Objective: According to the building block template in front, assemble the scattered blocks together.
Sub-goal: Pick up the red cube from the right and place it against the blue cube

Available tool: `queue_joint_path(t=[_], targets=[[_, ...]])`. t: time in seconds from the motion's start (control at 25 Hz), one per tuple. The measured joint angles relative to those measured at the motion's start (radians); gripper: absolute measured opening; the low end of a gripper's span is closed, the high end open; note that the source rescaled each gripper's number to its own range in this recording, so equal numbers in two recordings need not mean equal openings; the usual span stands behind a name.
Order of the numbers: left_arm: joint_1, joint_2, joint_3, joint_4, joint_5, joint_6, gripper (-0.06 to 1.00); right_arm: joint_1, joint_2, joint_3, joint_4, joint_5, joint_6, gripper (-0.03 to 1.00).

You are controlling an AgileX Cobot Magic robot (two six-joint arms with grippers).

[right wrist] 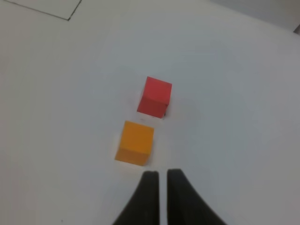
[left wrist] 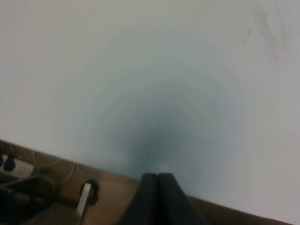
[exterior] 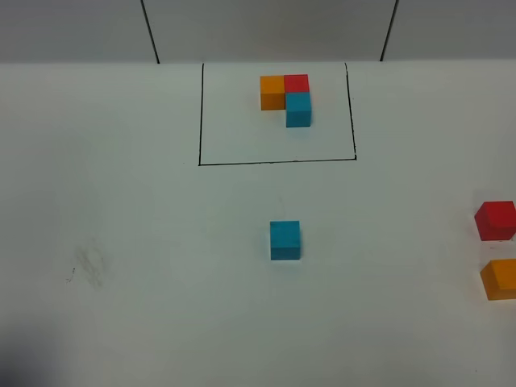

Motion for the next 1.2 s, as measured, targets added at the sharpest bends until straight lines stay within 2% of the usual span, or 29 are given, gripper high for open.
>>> queue_joint_path(t=[0.12,0.2,0.84,1.0,1.2], targets=[[0.0,-0.028,0.025,-0.042,-0.062,0.101,0.0,0.0,0.0,0.0,0.0,0.0,0.0,0.0],[0.0,-0.032,0.029,-0.056,-0.078,0.131,0.0,0.0,0.0,0.0,0.0,0.0,0.0,0.0],[0.01,-0.061,0.029,-0.044,-0.089,0.15,0.0,0.0,0.0,0.0,0.0,0.0,0.0,0.0],[0.042,-0.135,0.032,-0.031,-0.095,0.26,0.0,0.0,0.0,0.0,0.0,0.0,0.0,0.0],[0.082,-0.236,0.036,-0.072,-0.098,0.348,0.0,0.0,0.0,0.0,0.0,0.0,0.0,0.0]])
